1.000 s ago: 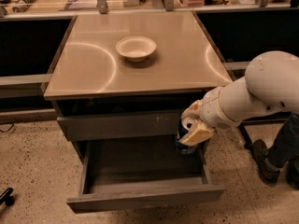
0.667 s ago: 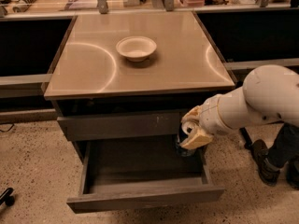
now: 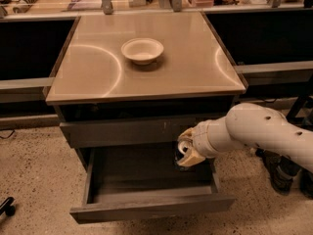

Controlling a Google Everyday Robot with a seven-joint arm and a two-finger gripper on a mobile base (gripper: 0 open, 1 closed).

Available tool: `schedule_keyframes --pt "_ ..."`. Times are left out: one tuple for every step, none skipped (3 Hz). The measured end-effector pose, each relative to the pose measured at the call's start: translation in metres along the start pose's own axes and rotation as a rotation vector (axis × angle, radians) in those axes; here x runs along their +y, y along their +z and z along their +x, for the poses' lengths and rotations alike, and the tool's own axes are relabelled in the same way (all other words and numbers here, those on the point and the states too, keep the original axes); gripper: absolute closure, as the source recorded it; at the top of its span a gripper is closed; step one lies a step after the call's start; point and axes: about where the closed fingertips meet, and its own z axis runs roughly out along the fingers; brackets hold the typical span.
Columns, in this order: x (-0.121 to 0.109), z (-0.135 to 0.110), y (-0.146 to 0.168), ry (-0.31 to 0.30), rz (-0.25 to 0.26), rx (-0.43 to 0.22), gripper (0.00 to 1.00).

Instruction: Place pepsi can into middle drawer

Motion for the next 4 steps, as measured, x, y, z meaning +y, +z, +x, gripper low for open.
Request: schedule_keyframes --pt "0.000 0.003 0.005 0.000 0.006 0.002 1.00" --pt "0.000 0.014 0.030 -0.015 0.007 0.005 1.00" --pt "0.002 0.029 0.064 -0.019 -0.004 0.001 1.00" --pt "0.007 0.042 0.091 -0.014 -0.029 0.003 1.00"
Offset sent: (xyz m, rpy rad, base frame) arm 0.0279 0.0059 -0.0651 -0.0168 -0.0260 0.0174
